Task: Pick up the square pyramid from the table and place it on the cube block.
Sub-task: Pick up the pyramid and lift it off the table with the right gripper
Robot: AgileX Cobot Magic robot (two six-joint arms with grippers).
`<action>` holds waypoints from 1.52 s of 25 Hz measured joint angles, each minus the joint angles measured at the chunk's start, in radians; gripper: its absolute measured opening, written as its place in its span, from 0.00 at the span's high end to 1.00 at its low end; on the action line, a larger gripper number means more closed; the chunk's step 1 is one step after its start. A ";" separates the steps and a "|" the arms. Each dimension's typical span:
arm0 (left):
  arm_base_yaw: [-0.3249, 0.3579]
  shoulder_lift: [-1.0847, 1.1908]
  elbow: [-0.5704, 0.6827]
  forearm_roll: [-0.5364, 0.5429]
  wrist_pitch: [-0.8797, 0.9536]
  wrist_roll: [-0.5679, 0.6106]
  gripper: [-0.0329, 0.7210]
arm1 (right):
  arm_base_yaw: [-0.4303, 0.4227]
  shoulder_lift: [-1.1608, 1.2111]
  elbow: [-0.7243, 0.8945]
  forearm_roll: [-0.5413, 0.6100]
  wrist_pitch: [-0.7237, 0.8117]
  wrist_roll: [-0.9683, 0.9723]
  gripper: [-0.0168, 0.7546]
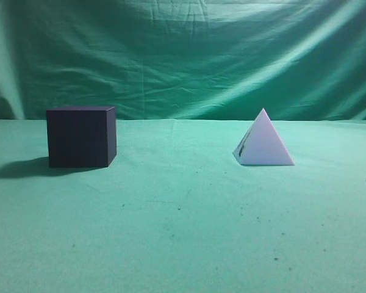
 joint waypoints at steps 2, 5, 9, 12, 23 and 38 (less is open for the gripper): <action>0.000 0.000 0.000 0.000 0.000 0.000 0.96 | 0.000 0.000 0.000 0.018 -0.107 -0.002 0.98; 0.000 0.000 0.000 0.000 0.000 0.000 0.96 | 0.000 0.000 0.000 0.156 -0.307 0.059 0.98; 0.000 0.000 0.000 0.000 0.000 0.000 0.96 | 0.000 0.000 0.000 0.236 -0.544 0.092 0.98; 0.000 0.000 0.000 0.000 0.000 0.000 0.96 | 0.000 0.000 -0.051 0.243 -0.502 0.108 0.98; 0.000 0.000 0.000 0.000 0.000 0.000 0.96 | 0.000 0.424 -0.513 0.235 0.288 0.090 0.98; 0.000 0.000 0.000 0.002 0.000 0.000 0.96 | 0.320 1.009 -0.893 0.297 0.695 -0.178 0.98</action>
